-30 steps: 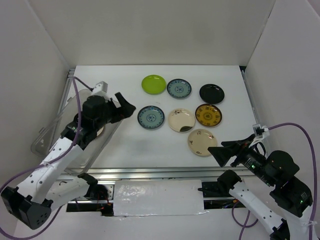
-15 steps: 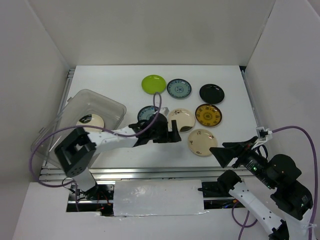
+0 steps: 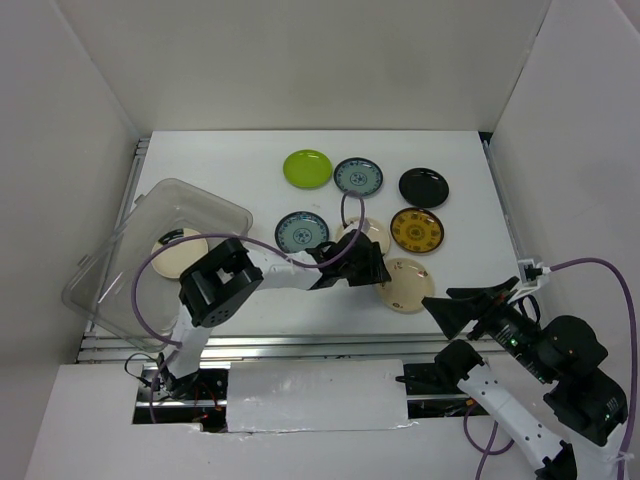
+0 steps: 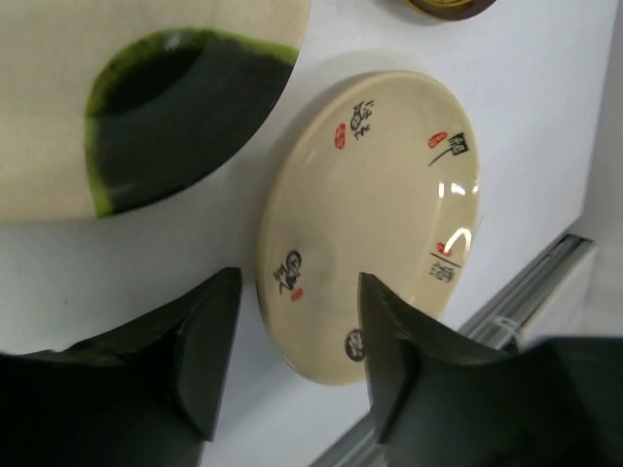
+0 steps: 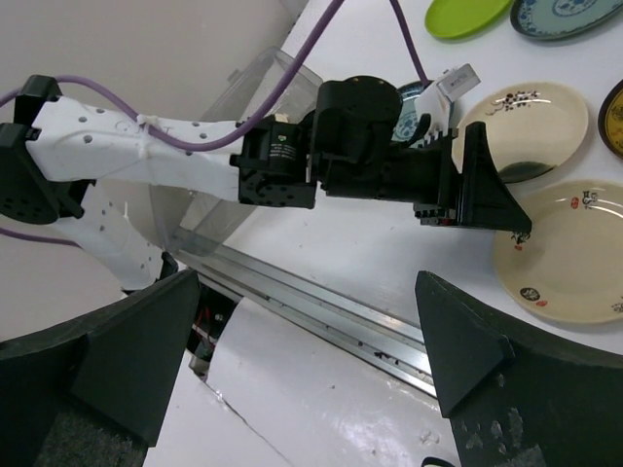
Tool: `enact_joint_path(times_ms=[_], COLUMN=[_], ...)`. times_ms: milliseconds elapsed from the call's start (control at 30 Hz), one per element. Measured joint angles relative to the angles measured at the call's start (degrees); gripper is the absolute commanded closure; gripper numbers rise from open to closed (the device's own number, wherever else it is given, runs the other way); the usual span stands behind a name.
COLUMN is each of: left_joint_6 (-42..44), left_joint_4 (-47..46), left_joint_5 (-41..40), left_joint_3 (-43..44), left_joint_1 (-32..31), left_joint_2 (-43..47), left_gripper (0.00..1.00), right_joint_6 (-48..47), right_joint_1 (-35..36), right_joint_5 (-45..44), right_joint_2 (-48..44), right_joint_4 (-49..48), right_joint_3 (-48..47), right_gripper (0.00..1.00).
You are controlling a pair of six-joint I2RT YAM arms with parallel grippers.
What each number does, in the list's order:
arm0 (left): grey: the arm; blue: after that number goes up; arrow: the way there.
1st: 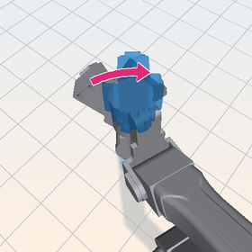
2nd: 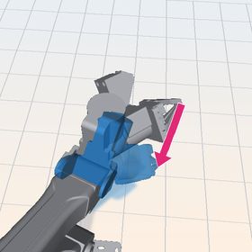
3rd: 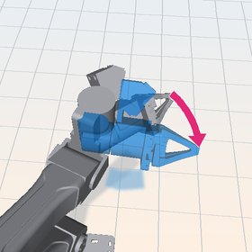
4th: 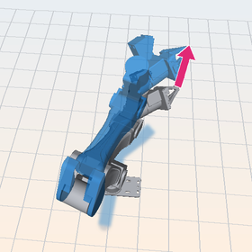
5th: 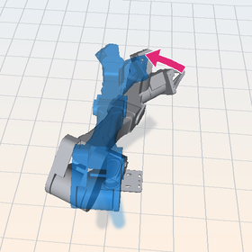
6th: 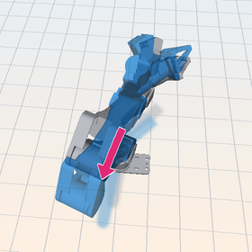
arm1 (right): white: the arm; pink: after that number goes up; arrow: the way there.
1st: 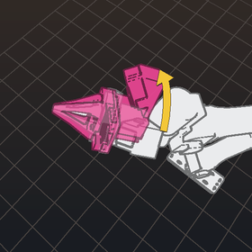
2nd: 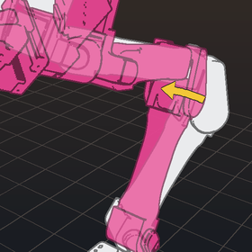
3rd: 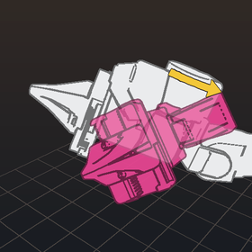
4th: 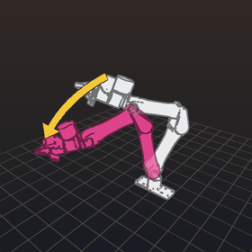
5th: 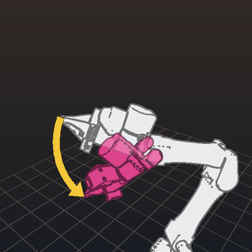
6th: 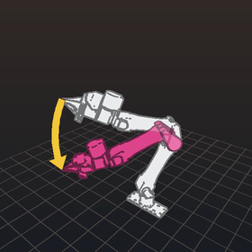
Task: Place the plates into the plastic bin on the countertop
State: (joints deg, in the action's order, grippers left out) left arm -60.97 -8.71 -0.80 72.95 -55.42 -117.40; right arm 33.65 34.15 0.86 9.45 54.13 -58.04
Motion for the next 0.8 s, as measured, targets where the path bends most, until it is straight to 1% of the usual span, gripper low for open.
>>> enact_joint_path(times_ms=[67, 167, 200, 233, 267, 400, 467, 533, 600, 667, 700, 733, 767, 800], left_joint_6=[-0.9, -1.8, -2.2, -2.1, -2.6, -2.4, -1.7, 0.0, 1.4, 2.1, 2.1, 2.1, 2.0, 1.9], left_joint_4=[-0.5, -1.3, -1.2, -0.7, -0.8, -1.0, 1.1, 5.9, 12.2, 17.2, 19.7, 21.7, 23.1, 24.3], left_joint_5=[0.0, 0.0, 0.0, -0.2, -0.2, 0.4, -0.6, -2.4, -4.3, -5.5, -6.1, -6.6, -7.1, -8.0], left_joint_3=[1.0, 1.5, 1.5, 1.5, 1.4, 1.3, 0.4, -0.7, -1.1, -1.1, -1.2, -1.7, -2.4, -3.4], left_joint_1=[0.0, 0.0, 0.0, 0.0, 0.0, -0.2, -1.0, -2.8, -4.5, -4.5, -3.1, 0.1, 4.0, 10.1], left_joint_2=[-1.3, -2.5, -2.6, -2.8, -3.0, -2.6, -0.5, 4.1, 11.1, 18.9, 23.8, 29.2, 33.6, 38.6], left_gripper=[0.46, 0.63, 0.81, 0.92, 1.00, 1.00, 1.00, 1.00, 1.00, 1.00, 1.00, 1.00, 1.00, 1.00], right_joint_6=[0.0, 0.0, 0.0, 0.1, 0.2, 0.2, 0.2, 0.2, 0.2, 0.4, 0.4, 0.5, 0.6, 0.7], right_joint_1=[0.0, 0.0, 0.0, 0.0, 0.0, 0.1, 0.1, 0.1, 0.2, 0.2, 0.2, 0.2, 0.2, 0.3], right_joint_5=[0.0, 0.0, 0.0, -0.1, -0.1, -0.1, -0.1, -0.4, -0.7, -0.7, -0.7, -0.7, -0.7, -0.7], right_joint_2=[-0.1, -0.7, -1.0, -1.2, -1.5, -1.8, -1.9, -1.9, -2.0, -2.0, -2.0, -2.0, -2.0, -2.0], right_joint_4=[0.1, 0.3, 0.4, 0.4, 0.5, 0.7, 0.8, 0.8, 0.8, 0.7, 0.6, 0.5, 0.4, 0.3], right_joint_3=[0.0, 0.0, 0.0, 0.0, 0.0, 0.0, 0.0, 0.0, 0.0, 0.0, 0.0, 0.0, 0.0, 0.1], right_gripper=[0.00, 0.00, 0.00, 0.00, 0.00, 0.00, 0.00, 0.00, 0.00, 0.00, 0.00, 0.00, 0.00, 0.00])
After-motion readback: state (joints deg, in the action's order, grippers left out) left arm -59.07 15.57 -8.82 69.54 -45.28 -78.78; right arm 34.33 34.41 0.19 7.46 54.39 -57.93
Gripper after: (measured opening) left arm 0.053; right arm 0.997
